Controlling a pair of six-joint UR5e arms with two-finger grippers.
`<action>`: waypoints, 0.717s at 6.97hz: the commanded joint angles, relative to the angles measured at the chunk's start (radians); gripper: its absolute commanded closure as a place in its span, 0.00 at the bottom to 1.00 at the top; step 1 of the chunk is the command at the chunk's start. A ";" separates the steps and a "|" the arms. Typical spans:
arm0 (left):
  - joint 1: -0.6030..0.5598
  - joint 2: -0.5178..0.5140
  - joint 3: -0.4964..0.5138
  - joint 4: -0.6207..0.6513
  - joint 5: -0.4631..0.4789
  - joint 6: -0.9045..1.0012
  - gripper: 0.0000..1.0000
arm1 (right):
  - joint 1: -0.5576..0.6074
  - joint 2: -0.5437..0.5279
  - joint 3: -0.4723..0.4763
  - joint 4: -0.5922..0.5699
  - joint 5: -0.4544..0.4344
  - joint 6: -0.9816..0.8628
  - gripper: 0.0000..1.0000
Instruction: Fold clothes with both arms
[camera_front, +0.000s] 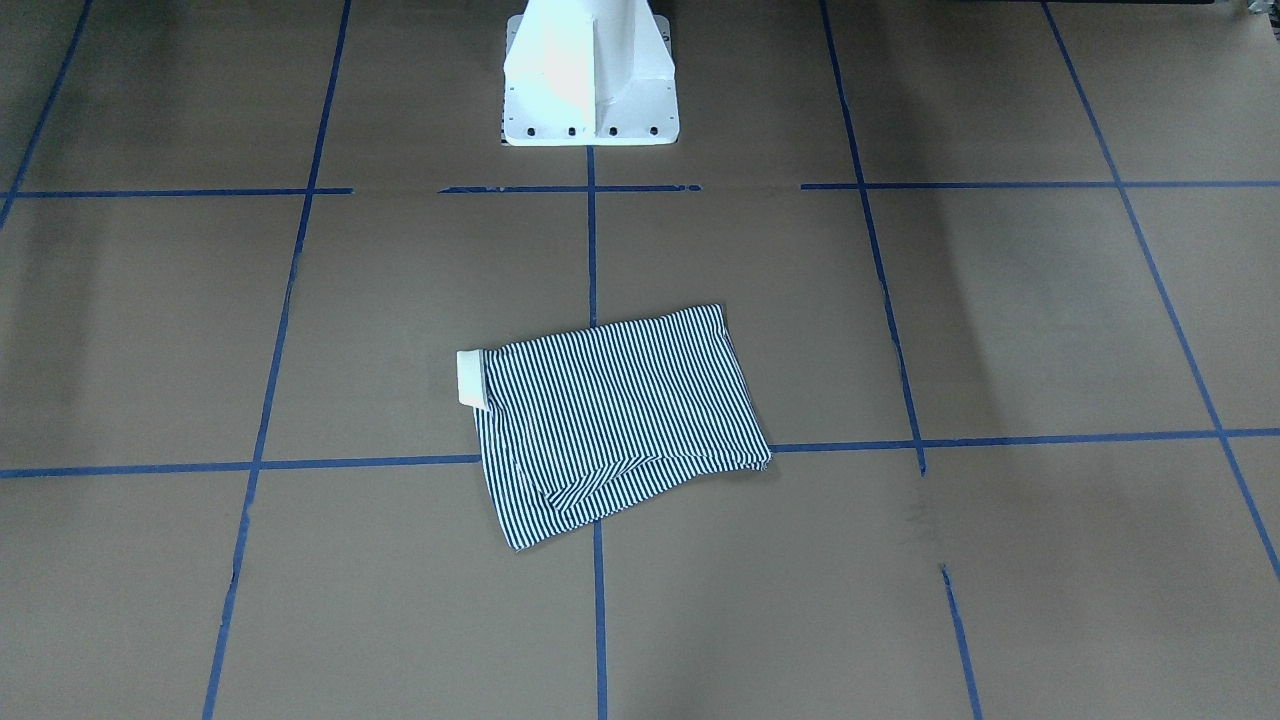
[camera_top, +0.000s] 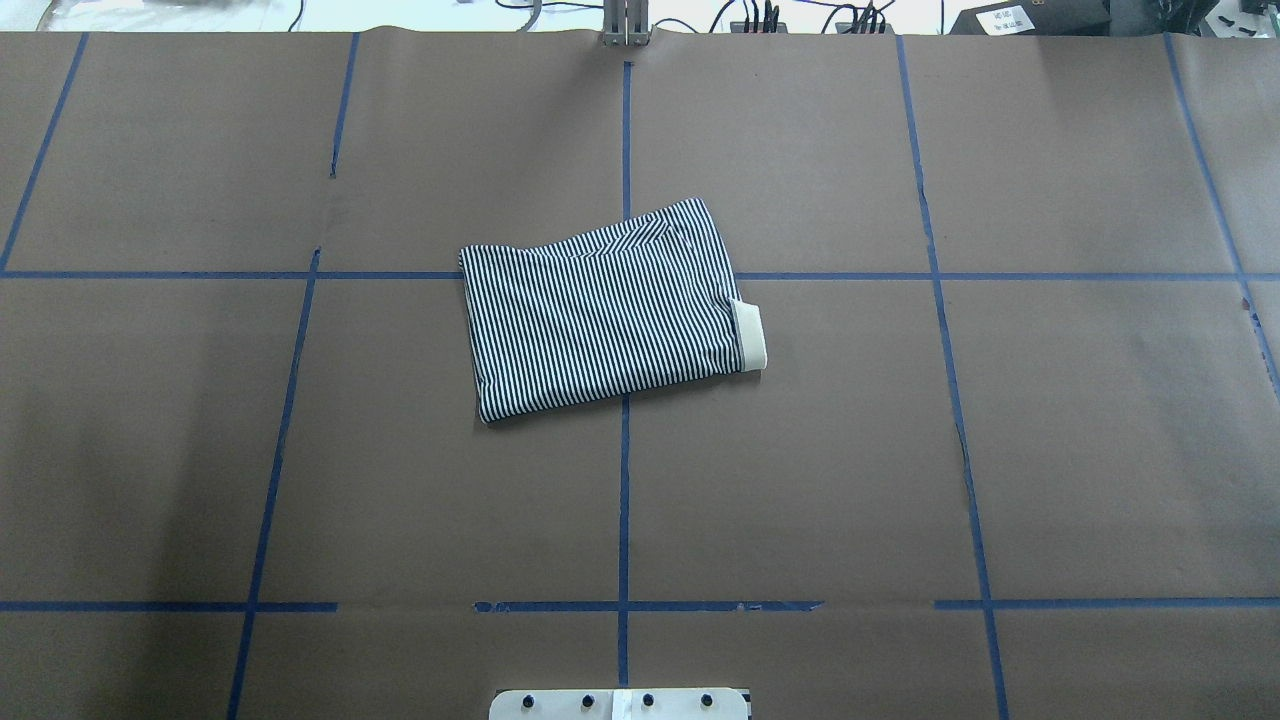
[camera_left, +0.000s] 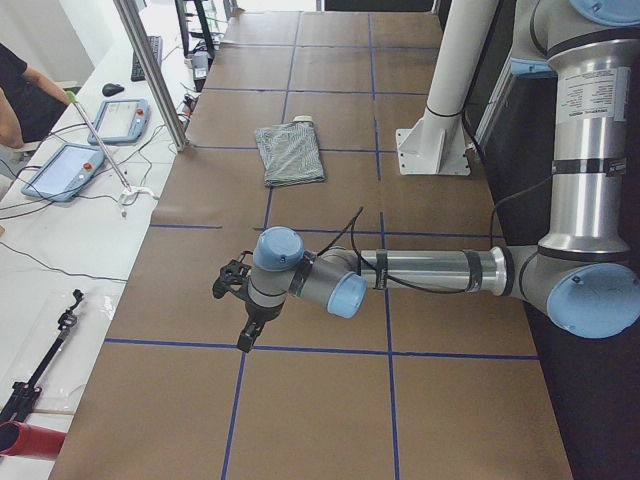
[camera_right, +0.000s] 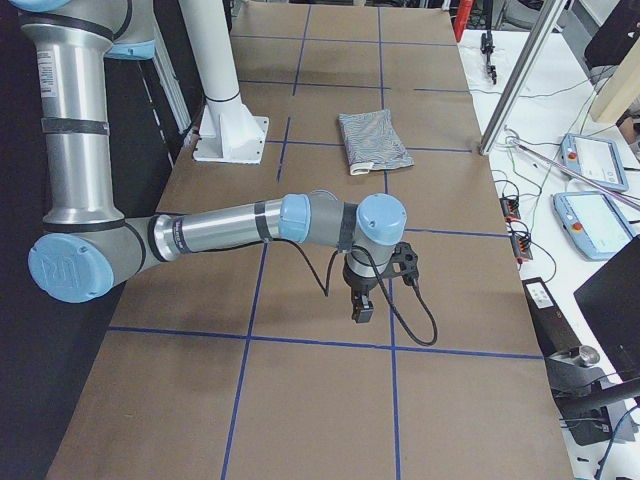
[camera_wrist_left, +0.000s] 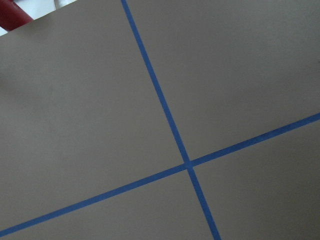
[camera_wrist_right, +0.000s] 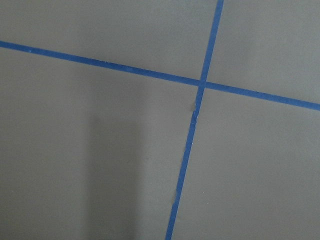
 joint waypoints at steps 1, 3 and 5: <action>0.000 -0.023 -0.115 0.291 -0.003 -0.001 0.00 | 0.000 -0.003 -0.103 0.143 0.002 0.017 0.00; 0.000 -0.017 -0.130 0.382 -0.073 0.011 0.00 | 0.000 0.004 -0.123 0.152 0.004 0.017 0.00; 0.000 -0.009 -0.058 0.375 -0.084 0.119 0.00 | 0.000 0.002 -0.128 0.153 0.004 0.032 0.00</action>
